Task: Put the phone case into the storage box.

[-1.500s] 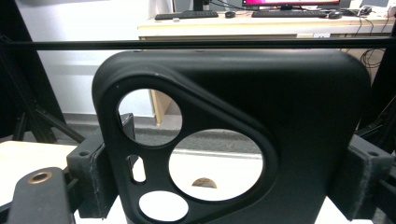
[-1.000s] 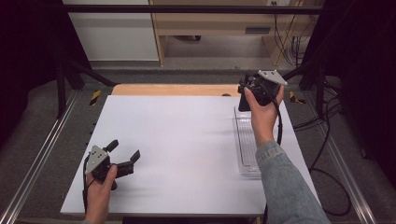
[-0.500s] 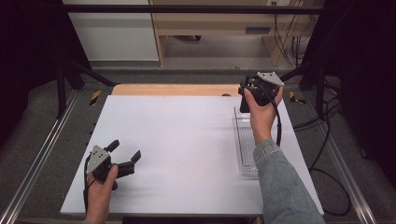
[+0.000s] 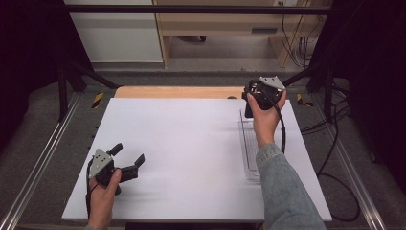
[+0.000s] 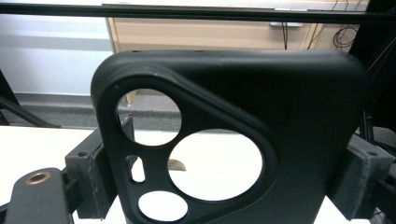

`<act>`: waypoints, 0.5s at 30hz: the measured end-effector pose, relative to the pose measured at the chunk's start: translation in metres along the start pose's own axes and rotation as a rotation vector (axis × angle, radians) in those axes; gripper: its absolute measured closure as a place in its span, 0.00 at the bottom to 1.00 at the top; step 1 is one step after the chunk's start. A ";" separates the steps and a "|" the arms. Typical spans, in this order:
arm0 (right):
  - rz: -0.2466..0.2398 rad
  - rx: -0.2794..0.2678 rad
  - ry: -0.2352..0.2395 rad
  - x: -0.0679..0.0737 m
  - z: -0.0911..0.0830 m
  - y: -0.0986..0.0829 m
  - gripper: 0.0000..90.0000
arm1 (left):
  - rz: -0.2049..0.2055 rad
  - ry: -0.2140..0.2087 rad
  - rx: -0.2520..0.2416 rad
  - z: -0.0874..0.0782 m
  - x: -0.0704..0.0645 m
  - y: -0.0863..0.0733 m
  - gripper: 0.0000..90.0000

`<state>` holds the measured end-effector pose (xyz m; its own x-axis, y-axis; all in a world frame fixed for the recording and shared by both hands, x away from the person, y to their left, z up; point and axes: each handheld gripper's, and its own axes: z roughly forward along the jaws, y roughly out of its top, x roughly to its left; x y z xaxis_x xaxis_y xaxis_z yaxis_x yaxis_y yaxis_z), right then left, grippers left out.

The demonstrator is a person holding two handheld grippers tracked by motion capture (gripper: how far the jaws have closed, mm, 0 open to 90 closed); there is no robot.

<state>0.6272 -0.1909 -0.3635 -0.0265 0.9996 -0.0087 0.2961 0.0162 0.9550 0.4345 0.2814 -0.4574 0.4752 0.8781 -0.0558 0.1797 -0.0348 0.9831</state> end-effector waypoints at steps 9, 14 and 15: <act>-0.005 0.003 -0.003 0.003 0.007 -0.009 0.15 | 0.005 -0.004 0.000 0.001 -0.001 0.000 0.03; 0.000 0.010 -0.005 0.001 0.013 -0.017 0.15 | 0.006 -0.005 -0.001 0.001 -0.001 0.000 0.03; 0.000 0.010 -0.005 0.001 0.013 -0.017 0.15 | 0.005 -0.006 -0.001 0.001 -0.001 0.000 0.03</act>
<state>0.6343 -0.1899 -0.3837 -0.0214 0.9997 -0.0106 0.3051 0.0166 0.9522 0.4346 0.2798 -0.4574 0.4811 0.8751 -0.0522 0.1763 -0.0382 0.9836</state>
